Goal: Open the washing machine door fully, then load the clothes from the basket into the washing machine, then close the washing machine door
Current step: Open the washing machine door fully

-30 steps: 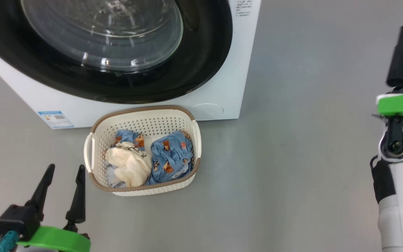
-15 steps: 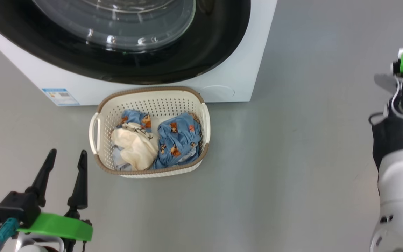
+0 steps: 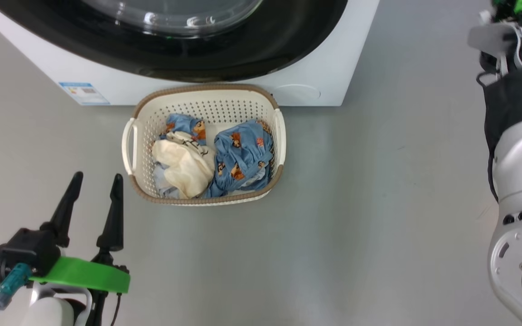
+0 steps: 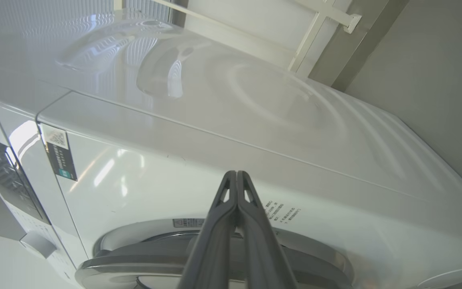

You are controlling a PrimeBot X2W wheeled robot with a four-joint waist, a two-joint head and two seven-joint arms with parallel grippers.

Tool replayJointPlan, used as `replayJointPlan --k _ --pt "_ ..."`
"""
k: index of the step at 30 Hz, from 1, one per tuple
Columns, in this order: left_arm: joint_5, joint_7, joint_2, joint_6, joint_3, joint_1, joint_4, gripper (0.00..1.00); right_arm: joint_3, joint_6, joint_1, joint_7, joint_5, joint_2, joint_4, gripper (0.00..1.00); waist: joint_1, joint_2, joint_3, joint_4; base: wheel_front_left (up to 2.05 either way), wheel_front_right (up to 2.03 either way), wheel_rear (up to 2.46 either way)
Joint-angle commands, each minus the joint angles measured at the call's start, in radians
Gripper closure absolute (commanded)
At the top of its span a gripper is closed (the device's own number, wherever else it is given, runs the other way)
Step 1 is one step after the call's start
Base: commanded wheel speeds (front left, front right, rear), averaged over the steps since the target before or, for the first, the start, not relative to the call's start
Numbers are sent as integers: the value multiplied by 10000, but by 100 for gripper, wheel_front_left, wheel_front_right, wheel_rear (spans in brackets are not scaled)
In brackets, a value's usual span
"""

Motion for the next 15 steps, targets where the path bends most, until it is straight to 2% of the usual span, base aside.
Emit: replayJointPlan --k 1,6,15 --pt "-120 -65 227 -15 296 -298 -191 0 245 17 -495 305 5 159 -146 100 0 -1 154 109 0 0 0" --pt "-149 -65 180 -15 222 -469 -180 0 596 17 -1228 1299 -129 185 397 100 0 -1 399 235 0 0 0" --pt "-241 -65 133 -15 20 -774 -172 0 1046 17 -1976 1889 -358 198 1144 100 0 -1 767 489 0 0 0"
